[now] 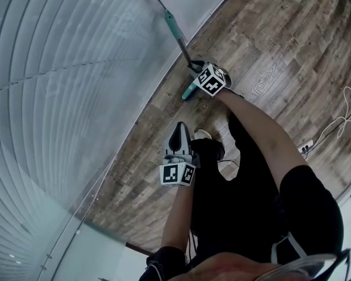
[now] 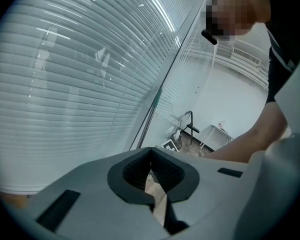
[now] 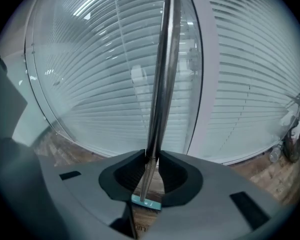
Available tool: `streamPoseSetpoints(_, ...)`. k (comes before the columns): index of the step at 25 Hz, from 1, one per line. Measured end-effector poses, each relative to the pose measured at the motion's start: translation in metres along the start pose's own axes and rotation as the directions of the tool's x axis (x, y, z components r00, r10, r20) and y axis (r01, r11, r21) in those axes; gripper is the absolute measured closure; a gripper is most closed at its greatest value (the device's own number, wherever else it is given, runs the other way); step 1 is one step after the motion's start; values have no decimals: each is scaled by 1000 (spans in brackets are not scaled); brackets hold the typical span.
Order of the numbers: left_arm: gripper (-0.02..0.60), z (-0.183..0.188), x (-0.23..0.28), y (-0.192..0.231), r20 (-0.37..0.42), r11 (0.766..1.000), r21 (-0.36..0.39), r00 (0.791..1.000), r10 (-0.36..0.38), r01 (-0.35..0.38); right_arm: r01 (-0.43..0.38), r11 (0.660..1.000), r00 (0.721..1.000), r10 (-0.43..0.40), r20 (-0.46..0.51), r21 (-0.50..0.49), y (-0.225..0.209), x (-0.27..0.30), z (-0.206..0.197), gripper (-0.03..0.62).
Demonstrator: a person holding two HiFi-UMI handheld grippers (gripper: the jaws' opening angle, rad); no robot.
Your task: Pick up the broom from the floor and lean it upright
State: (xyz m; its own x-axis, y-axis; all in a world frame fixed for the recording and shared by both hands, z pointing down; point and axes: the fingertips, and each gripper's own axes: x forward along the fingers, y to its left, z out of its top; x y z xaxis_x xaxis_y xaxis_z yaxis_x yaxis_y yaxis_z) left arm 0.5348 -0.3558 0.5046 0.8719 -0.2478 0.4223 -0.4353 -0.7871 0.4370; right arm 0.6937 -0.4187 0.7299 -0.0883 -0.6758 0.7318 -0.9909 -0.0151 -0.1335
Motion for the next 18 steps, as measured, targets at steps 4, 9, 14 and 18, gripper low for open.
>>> streamPoseSetpoints(4, 563, -7, -7, -1, -24, 1000, -8, 1000, 1, -2, 4, 1000, 1000, -4, 5, -11, 0, 0, -1, 499)
streamPoseSetpoints(9, 563, 3, -12, 4, -2, 1000, -24, 1000, -12, 12, 13, 994, 1000, -13, 0, -104, 1, 7, -2, 465)
streamPoseSetpoints(14, 563, 17, -13, 8, 27, 999, -30, 1000, -8, 9, 0, 996, 1000, 2, 23, -87, -4, 7, 4, 441)
streamPoseSetpoints(18, 563, 17, -18, 7, 16, 1000, -21, 1000, -14, 14, 3, 998, 999, -1, 38, -66, -5, 1, 7, 418)
